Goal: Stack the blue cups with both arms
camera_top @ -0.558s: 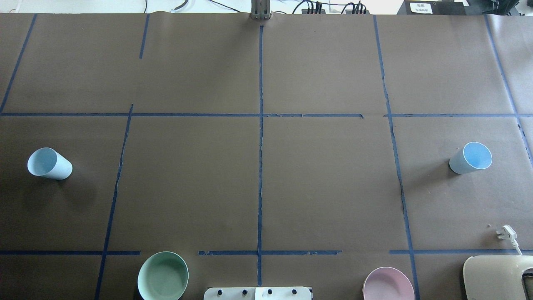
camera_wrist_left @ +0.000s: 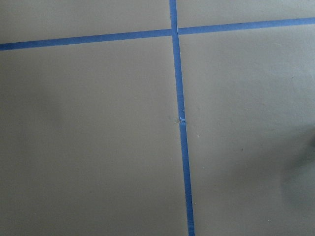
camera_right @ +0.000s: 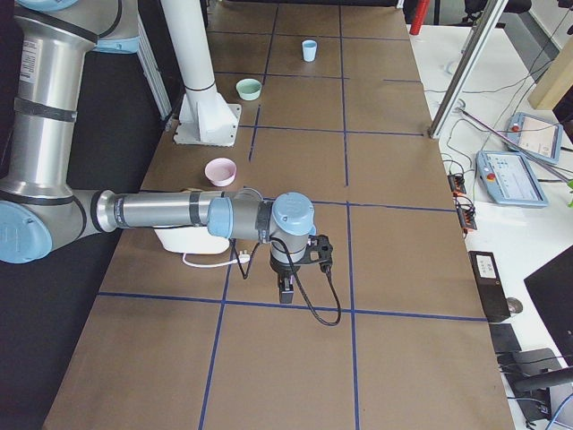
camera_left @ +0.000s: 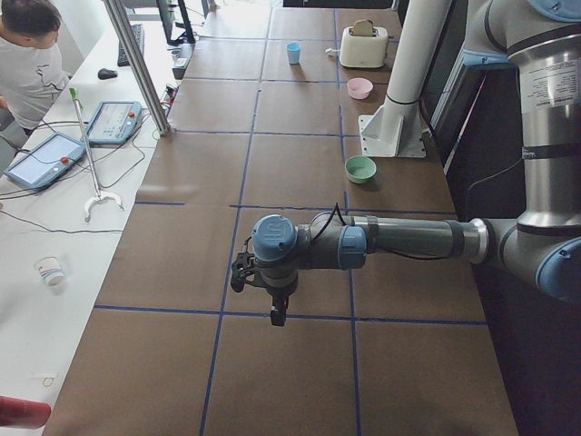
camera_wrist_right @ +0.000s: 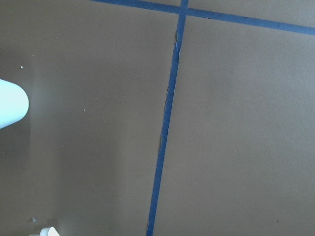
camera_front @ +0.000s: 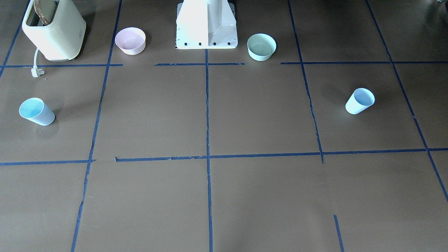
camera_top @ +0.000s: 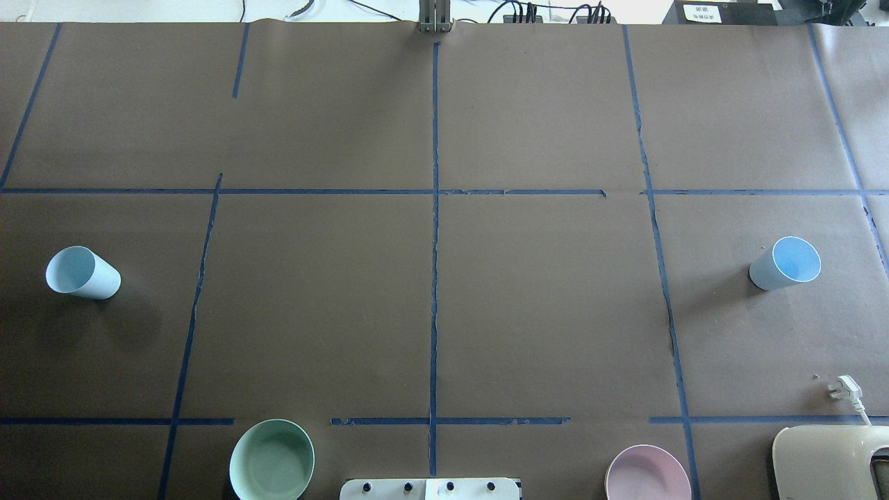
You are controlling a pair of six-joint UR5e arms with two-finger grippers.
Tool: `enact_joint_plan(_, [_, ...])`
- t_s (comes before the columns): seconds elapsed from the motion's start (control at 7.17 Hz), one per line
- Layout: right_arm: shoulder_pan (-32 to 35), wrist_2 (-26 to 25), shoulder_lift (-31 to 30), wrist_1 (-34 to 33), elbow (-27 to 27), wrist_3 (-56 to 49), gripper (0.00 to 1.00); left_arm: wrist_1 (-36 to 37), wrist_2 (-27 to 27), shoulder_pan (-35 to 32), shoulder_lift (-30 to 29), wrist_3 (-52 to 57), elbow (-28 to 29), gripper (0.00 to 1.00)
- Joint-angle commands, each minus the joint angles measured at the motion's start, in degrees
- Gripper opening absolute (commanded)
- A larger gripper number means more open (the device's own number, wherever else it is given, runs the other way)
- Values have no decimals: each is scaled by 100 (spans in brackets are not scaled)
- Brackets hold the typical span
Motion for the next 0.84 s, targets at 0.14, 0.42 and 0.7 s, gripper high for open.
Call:
enact_joint_plan(0.14, [-21, 0, 29, 8, 16, 7, 100, -126, -46, 51, -249, -70, -48, 100])
enact_joint_plan(0.42, [-21, 0, 29, -1, 16, 16, 100, -643, -72, 60, -269, -79, 48, 100])
enact_joint_plan(0.7, [-21, 0, 29, 8, 24, 25, 100, -733, -90, 60, -277, -61, 40, 100])
